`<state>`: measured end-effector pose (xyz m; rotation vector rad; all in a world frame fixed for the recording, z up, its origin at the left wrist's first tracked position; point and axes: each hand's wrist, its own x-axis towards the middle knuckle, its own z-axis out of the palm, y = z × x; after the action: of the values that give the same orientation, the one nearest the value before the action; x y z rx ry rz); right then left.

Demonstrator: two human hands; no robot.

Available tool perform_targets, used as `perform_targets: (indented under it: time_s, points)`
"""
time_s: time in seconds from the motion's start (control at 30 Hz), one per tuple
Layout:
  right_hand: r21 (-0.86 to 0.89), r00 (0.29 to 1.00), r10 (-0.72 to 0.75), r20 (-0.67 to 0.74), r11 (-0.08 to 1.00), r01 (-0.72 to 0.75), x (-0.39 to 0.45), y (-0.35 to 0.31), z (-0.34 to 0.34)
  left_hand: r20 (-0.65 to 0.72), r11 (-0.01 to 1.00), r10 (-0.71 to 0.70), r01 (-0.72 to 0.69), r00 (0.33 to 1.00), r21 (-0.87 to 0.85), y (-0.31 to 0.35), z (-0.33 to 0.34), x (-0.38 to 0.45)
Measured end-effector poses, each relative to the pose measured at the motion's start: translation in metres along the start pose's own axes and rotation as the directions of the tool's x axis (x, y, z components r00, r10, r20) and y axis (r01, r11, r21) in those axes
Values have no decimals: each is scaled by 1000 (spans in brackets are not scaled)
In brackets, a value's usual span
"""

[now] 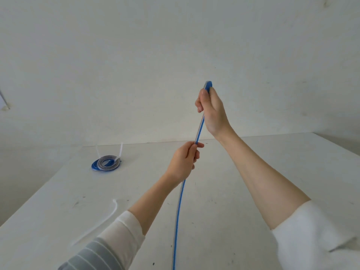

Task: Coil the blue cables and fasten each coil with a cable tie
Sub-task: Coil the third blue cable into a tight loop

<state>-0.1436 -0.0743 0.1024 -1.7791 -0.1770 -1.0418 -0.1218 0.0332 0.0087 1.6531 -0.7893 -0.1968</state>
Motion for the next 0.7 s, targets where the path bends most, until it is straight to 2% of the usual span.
perform_targets:
  time_s: [0.1, 0.17, 0.27, 0.37, 0.47, 0.53, 0.63, 0.7]
  points:
    - [-274, 995, 24, 100, 962, 5, -5, 16, -4, -55, 980, 48, -36, 997, 195, 4, -6, 4]
    - [-404, 988, 38, 152, 914, 27, -10, 26, -8, -40, 940, 98, -79, 994, 332, 9, -14, 7]
    - [-537, 973, 48, 226, 840, 83, -20, 37, -10, 38, 798, 177, -166, 984, 579, 17, -30, 11]
    - [-621, 954, 50, 295, 769, 152, -29, 44, -8, 112, 482, 254, -226, 961, 846, 21, -46, 15]
    - [-679, 937, 21, 349, 694, 238, -36, 51, -6, 255, 103, 267, -291, 929, 951, 32, -60, 20]
    - [-702, 929, 2, 369, 656, 277, -40, 54, -3, 346, -110, 252, -328, 904, 938, 43, -72, 23]
    - [-716, 918, -15, 396, 621, 319, -45, 56, 4, 524, -471, 271, -363, 808, 804, 58, -88, 19]
    - [-719, 918, -4, 396, 620, 313, -47, 55, 8, 607, -614, 253, -360, 753, 702, 62, -95, 18]
